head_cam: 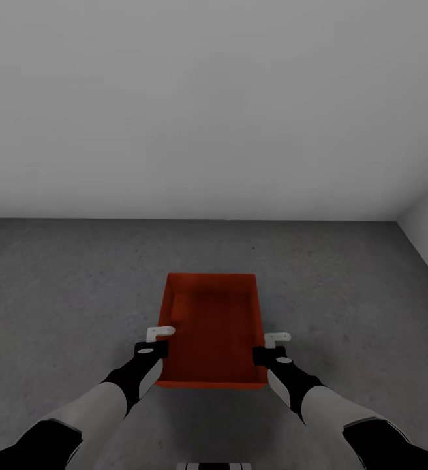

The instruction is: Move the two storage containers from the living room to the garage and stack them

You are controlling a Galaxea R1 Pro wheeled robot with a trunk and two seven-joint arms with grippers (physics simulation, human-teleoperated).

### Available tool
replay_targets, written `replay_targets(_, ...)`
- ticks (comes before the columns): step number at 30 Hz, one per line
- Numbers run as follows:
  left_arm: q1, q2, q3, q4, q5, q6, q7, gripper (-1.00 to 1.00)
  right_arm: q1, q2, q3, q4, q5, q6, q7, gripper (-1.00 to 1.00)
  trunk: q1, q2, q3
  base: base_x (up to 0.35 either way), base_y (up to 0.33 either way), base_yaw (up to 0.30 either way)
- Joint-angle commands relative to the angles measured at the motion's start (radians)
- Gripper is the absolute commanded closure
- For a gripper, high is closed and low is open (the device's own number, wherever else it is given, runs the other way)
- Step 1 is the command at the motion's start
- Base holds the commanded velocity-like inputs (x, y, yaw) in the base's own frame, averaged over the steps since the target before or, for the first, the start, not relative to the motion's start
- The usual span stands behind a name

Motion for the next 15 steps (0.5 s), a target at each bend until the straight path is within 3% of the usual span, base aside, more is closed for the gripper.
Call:
replay_targets(1,0.0,-0.001,0.015,-0.024,-0.012,0.007,0.011,1.0,0.0,0.005,-0.004,0.003,-0.018,-0.002,-0.007,1.0,0.0,0.0,-0.001,0.0,0.0,0.0)
replay_targets(12,0.0,-0.001,0.015,-0.017,-0.012,0.01,0.011,1.0,0.0,0.005,-0.004,0.003,-0.018,0.0,-0.007,1.0,0.0,0.0,-0.001,0.0,0.0,0.0)
replay_targets(13,0.0,-0.001,0.015,-0.017,-0.012,0.012,0.011,-1.0,0.0,0.005,-0.004,0.003,-0.018,0.002,-0.007,1.0,0.0,0.0,-0.001,0.0,0.0,0.0)
replay_targets(15,0.0,0.0,0.015,-0.015,-0.012,0.014,0.011,-1.0,0.0,0.005,-0.004,0.003,-0.018,0.003,-0.007,1.0,0.0,0.0,-0.001,0.0,0.0,0.0)
